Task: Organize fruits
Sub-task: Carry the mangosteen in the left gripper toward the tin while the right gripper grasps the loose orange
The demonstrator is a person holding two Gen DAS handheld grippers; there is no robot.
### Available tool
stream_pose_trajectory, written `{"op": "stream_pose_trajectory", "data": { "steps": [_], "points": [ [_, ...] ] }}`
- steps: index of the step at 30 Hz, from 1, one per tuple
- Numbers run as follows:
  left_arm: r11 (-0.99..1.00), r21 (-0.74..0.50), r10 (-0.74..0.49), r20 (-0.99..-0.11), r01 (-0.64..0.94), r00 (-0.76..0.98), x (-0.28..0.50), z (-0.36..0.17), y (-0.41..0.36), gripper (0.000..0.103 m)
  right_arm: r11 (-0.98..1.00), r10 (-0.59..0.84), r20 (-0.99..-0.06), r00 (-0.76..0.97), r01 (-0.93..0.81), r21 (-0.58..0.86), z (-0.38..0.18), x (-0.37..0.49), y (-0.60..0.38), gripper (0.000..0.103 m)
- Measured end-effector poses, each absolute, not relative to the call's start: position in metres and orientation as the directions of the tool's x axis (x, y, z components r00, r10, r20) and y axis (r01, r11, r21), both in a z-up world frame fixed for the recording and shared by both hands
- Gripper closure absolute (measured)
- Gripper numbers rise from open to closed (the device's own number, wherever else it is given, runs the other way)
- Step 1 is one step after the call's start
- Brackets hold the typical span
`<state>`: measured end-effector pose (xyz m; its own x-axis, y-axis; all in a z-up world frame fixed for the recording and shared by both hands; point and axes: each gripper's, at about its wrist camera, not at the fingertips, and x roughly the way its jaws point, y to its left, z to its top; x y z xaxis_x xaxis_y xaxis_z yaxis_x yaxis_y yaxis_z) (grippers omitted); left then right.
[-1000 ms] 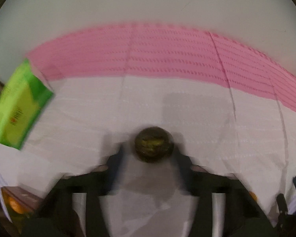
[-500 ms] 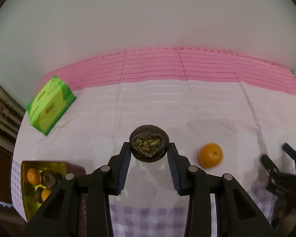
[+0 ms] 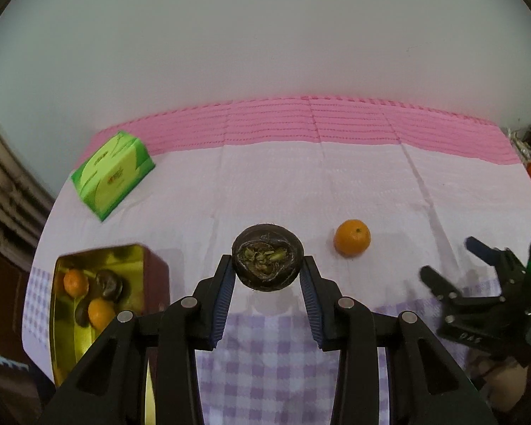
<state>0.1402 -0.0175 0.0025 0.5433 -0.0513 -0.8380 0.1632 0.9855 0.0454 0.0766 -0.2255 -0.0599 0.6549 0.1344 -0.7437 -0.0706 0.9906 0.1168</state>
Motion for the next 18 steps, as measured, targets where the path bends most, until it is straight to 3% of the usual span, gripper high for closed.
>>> {"op": "stream_pose_trajectory", "data": {
  "steps": [10,15,16,17,18],
  "points": [
    [0.999,-0.008,-0.035,-0.826,0.049,0.563,0.101,0.022,0.045,0.064,0.959,0.242,-0.733,0.635,-0.271,0.081,-0.049,0.105,-0.160,0.000],
    [1.000,-0.011,-0.001,-0.820,-0.014,0.572,0.083,0.031,0.079,0.064,0.953,0.209,-0.769,0.604,-0.304,0.021,-0.062,0.133,-0.138,0.003],
    [0.999,-0.014,0.006,-0.821,-0.031,0.571,0.079,0.032,0.088,0.064,0.950,0.217,-0.778,0.590,-0.310,0.030,-0.066,0.138,-0.136,0.014],
    [0.999,-0.018,0.010,-0.823,-0.042,0.568,0.077,0.033,0.094,0.064,0.947,0.226,-0.789,0.571,-0.319,0.040,-0.071,0.142,-0.136,0.042],
    [0.998,-0.026,0.011,-0.826,-0.057,0.563,0.074,0.032,0.101,0.064,0.947,0.219,-0.806,0.551,-0.318,0.040,-0.077,0.145,-0.135,0.058]
  ]
}}
